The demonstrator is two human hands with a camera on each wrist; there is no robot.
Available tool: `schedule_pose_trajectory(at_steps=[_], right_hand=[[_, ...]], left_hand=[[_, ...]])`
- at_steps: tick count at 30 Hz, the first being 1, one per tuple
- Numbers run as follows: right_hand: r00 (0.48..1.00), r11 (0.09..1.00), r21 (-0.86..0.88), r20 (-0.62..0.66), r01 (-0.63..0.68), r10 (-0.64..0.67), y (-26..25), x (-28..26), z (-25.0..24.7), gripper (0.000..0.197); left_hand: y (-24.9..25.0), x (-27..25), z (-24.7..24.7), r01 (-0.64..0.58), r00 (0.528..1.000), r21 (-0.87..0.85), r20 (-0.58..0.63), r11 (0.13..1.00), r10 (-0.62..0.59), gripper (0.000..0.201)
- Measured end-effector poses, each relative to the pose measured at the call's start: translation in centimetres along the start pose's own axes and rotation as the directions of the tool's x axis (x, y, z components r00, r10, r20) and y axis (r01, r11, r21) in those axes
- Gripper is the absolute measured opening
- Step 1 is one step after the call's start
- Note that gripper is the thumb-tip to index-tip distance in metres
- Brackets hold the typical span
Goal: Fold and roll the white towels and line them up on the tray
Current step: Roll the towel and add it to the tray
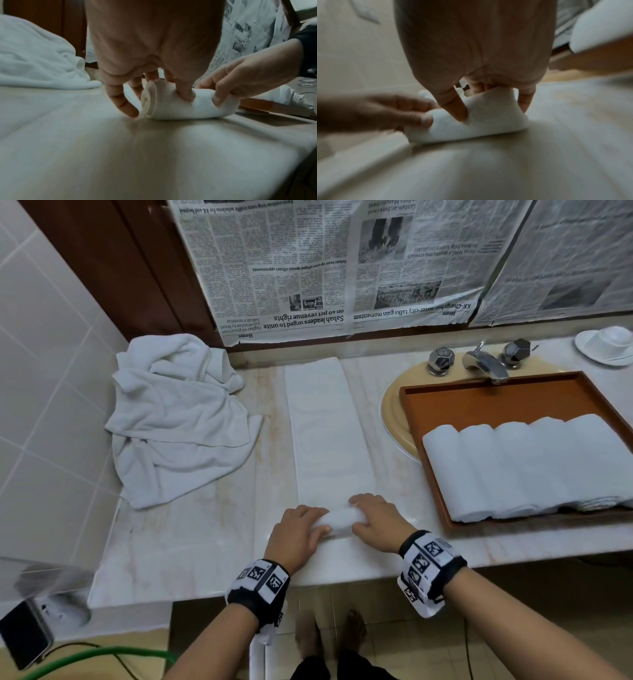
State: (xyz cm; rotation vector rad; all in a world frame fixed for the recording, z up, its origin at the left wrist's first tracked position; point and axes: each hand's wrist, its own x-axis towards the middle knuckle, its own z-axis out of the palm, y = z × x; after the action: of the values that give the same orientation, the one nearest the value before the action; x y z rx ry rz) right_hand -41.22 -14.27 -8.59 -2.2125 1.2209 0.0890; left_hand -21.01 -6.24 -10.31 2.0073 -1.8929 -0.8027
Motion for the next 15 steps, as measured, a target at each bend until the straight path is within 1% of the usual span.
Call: schedule_pose_trajectory(at_steps=[1,2,4,6,7,9,10,12,13,15], right_hand=[[0.995,0.995,-0.089,-0.095,0.033,-0.041,0.0,-0.3,0.2,0.047],[0.982,0.979,-0.193,-0.161,0.065,-0.097,-0.2,-0.6,0.6,0.044],[0.963,0.944,-0.31,-0.2,0.113,-0.181,-0.6,-1.3,1.6,0.038],[0.96,0.93,-0.341,-0.19,0.134,-0.208,-0.5,-1.4,2.3,0.037],[0.963,0.928,-0.344,-0.171,0.14,-0.209,-0.2,-1.3,2.5,0.037],[0.97,0.934,-0.322,-0.126,0.157,-0.207,0.0,-1.1,2.2,0.035],[0.976,0.942,-0.298,-0.098,0.156,-0.192,0.0,-0.9,1.9,0.039],[0.986,0.955,-0.257,-0.036,0.146,-0.16,-0.1,-0.3,1.3,0.042],[0.989,0.965,-0.225,-0.018,0.138,-0.146,-0.2,0.0,0.8,0.04],[0.992,0.984,-0.129,0.034,0.123,-0.12,-0.2,0.5,0.1,0.04]], left_hand=[[0.0,0.3,-0.2,0.008,1.0,0.009,0.017,1.0,-0.008,0.044],[-0.1,0.5,-0.3,0.02,0.999,0.012,0.032,1.0,-0.02,0.04],[-0.3,1.1,-0.6,0.032,0.998,-0.012,0.058,0.999,-0.031,0.037],[-0.3,1.4,-0.8,0.034,0.997,-0.056,0.073,0.998,-0.03,0.034],[-0.2,1.4,-0.8,0.043,0.996,-0.078,0.075,0.996,-0.037,0.033],[-0.1,1.0,-0.7,0.043,0.998,-0.104,0.04,0.994,-0.039,0.034],[0.0,0.5,-0.6,0.031,1.0,-0.082,0.009,0.996,-0.03,0.036],[0.2,-0.2,-0.2,-0.031,0.998,0.038,-0.055,0.999,0.033,0.043],[0.3,-0.6,0.1,-0.063,0.995,0.091,-0.069,0.994,0.07,0.047],[0.4,-1.0,0.6,-0.096,0.992,0.134,-0.07,0.986,0.107,0.054]])
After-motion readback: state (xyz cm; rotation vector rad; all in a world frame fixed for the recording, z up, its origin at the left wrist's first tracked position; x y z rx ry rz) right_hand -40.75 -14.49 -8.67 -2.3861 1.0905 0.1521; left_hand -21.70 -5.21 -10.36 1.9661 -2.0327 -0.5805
